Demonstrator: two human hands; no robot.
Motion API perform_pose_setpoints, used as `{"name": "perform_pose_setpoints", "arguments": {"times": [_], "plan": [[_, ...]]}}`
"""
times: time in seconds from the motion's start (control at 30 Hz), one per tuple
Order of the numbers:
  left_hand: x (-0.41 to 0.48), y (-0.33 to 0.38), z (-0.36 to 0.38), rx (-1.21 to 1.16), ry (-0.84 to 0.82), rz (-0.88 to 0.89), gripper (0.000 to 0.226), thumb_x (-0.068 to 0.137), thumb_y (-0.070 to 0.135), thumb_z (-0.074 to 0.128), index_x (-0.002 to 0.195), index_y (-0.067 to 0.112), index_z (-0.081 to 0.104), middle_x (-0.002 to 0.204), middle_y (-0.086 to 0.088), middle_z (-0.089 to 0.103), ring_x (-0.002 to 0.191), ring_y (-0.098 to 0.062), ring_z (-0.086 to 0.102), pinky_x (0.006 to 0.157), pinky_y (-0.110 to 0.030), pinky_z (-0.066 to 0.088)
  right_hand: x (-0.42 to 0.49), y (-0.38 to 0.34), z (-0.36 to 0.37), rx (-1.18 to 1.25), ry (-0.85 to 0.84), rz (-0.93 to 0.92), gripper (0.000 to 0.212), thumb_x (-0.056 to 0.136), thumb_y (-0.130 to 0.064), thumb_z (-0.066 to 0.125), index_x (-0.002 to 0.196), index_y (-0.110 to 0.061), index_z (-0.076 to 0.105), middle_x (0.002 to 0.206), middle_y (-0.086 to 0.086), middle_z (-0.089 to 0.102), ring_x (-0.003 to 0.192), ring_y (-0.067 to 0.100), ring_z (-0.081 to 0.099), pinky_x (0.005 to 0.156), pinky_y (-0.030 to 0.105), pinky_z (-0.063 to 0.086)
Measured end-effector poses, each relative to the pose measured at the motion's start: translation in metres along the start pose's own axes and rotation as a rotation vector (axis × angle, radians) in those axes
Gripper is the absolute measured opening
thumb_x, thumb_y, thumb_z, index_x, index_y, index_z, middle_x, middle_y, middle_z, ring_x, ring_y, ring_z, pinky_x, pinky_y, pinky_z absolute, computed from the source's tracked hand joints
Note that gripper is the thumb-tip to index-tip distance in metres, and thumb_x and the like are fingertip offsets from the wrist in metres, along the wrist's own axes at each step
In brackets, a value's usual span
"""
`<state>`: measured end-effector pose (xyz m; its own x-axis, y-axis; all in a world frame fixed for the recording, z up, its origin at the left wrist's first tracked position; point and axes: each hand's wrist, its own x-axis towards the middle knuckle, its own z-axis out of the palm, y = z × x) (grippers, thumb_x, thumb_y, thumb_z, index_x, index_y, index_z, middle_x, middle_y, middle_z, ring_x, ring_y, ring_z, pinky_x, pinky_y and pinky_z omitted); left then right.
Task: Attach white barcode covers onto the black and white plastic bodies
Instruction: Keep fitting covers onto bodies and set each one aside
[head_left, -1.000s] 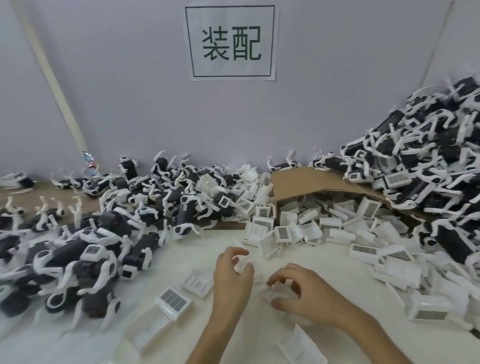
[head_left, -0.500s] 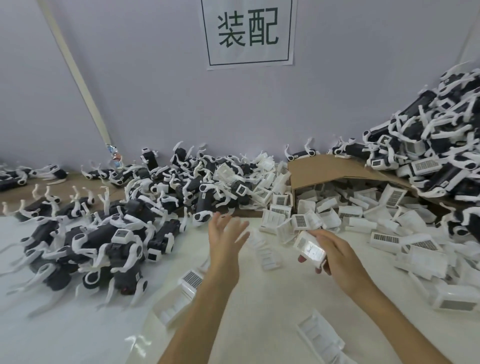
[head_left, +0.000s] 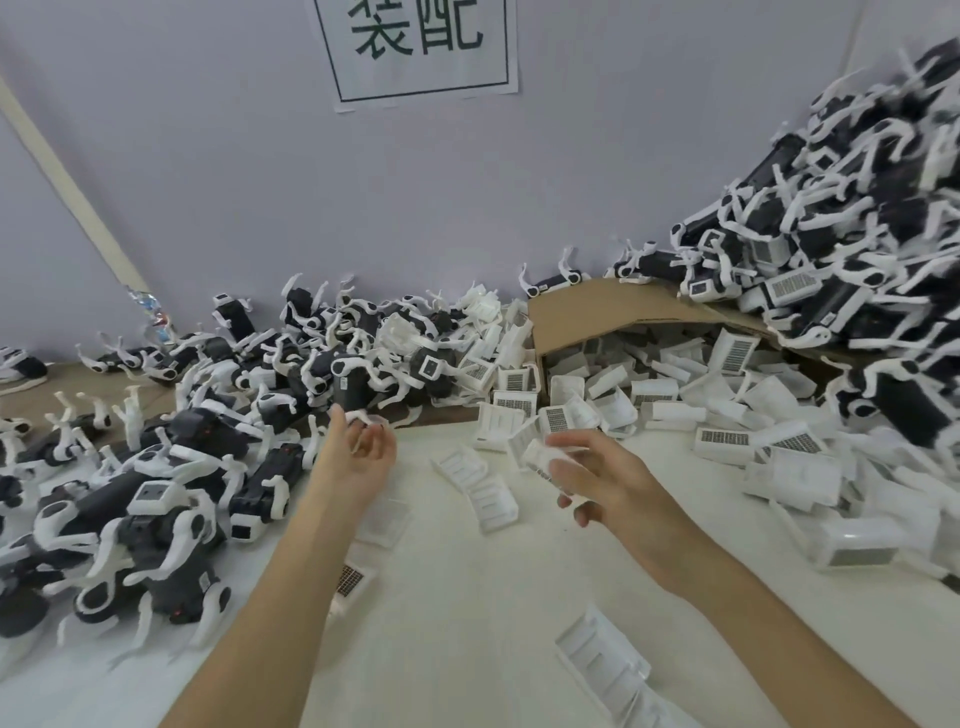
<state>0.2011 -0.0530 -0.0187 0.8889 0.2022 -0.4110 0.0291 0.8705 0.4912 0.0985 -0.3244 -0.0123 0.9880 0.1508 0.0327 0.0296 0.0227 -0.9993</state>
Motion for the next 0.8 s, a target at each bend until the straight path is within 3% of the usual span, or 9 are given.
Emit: {"name": "perform_pose_setpoints", "arguments": {"times": [0.1,0.2,0.27,0.37,0.43,0.5,0.6,0.67,0.8], "plan": [[0.003,0.001,0.008,0.054,0.033,0.070,0.029,0.103,0.036,0.053,0.088,0.012,0.057,0.090,-0.003,0.047,0.073,-0.008,0.051,0.082,-0.025,0.051,0.000,0.001,-0.002,-0.057,0.053,-0.043,0.049,0.072,-0.016,0.089,0.114,-0.024,0.064,0.107,-0.003,0.071,0.085,0.013,0.063,0.075,0.024,0.051],[-0.008,-0.007,0.009,0.176,0.000,0.183,0.027,0.105,0.028,0.050,0.085,0.011,0.054,0.090,-0.002,0.052,0.083,-0.010,0.057,0.097,-0.028,0.049,-0.001,0.001,-0.004,-0.028,0.099,-0.091,0.049,0.069,0.002,0.085,0.109,-0.019,0.066,0.103,0.003,0.073,0.093,0.016,0.065,0.075,0.023,0.054],[-0.023,-0.016,0.009,0.307,-0.081,0.308,0.025,0.106,0.025,0.049,0.084,0.013,0.051,0.087,0.000,0.055,0.089,-0.013,0.064,0.099,-0.033,0.051,0.000,-0.001,-0.005,-0.016,0.135,-0.117,0.049,0.069,0.006,0.083,0.107,-0.022,0.069,0.102,0.003,0.073,0.095,0.018,0.065,0.076,0.024,0.054],[-0.053,-0.027,0.009,0.540,-0.227,0.508,0.023,0.106,0.022,0.049,0.085,0.013,0.052,0.090,-0.002,0.067,0.093,-0.017,0.072,0.087,-0.032,0.054,0.000,-0.004,-0.006,0.013,0.138,-0.150,0.042,0.075,-0.005,0.081,0.110,-0.028,0.072,0.096,-0.007,0.072,0.083,0.009,0.060,0.074,0.023,0.045],[-0.072,-0.037,0.004,0.671,-0.309,0.588,0.026,0.105,0.024,0.050,0.093,0.001,0.053,0.101,-0.007,0.073,0.101,-0.019,0.072,0.086,-0.034,0.055,0.001,-0.006,-0.007,0.079,0.134,-0.166,0.039,0.076,-0.020,0.078,0.114,-0.026,0.072,0.093,-0.012,0.071,0.078,0.003,0.058,0.074,0.026,0.041],[-0.084,-0.050,-0.003,0.733,-0.373,0.594,0.037,0.102,0.027,0.054,0.099,-0.009,0.050,0.110,-0.010,0.074,0.107,-0.022,0.070,0.090,-0.038,0.055,0.003,-0.007,-0.009,0.163,0.160,-0.171,0.032,0.078,-0.023,0.072,0.110,-0.024,0.074,0.098,-0.008,0.072,0.091,0.007,0.062,0.079,0.027,0.045],[-0.093,-0.061,-0.013,0.677,-0.461,0.516,0.046,0.090,0.030,0.062,0.091,-0.013,0.046,0.102,-0.012,0.071,0.103,-0.026,0.070,0.083,-0.035,0.058,0.005,-0.005,-0.010,0.190,0.212,-0.190,0.030,0.084,-0.014,0.073,0.112,-0.023,0.068,0.104,0.002,0.071,0.103,0.023,0.068,0.076,0.029,0.051],[-0.095,-0.065,-0.015,0.637,-0.474,0.469,0.041,0.085,0.029,0.062,0.080,-0.008,0.045,0.092,-0.020,0.063,0.093,-0.031,0.067,0.076,-0.031,0.058,0.007,-0.003,-0.011,0.166,0.238,-0.181,0.041,0.086,-0.011,0.074,0.121,-0.026,0.059,0.108,0.008,0.069,0.095,0.022,0.071,0.072,0.032,0.051],[-0.102,-0.075,-0.014,0.648,-0.490,0.436,0.029,0.081,0.027,0.063,0.062,0.012,0.048,0.081,-0.018,0.056,0.086,-0.033,0.063,0.074,-0.032,0.057,0.008,0.001,-0.011,0.069,0.250,-0.191,0.025,0.089,-0.018,0.072,0.111,-0.018,0.061,0.102,0.005,0.072,0.091,0.019,0.072,0.072,0.033,0.051]]}}
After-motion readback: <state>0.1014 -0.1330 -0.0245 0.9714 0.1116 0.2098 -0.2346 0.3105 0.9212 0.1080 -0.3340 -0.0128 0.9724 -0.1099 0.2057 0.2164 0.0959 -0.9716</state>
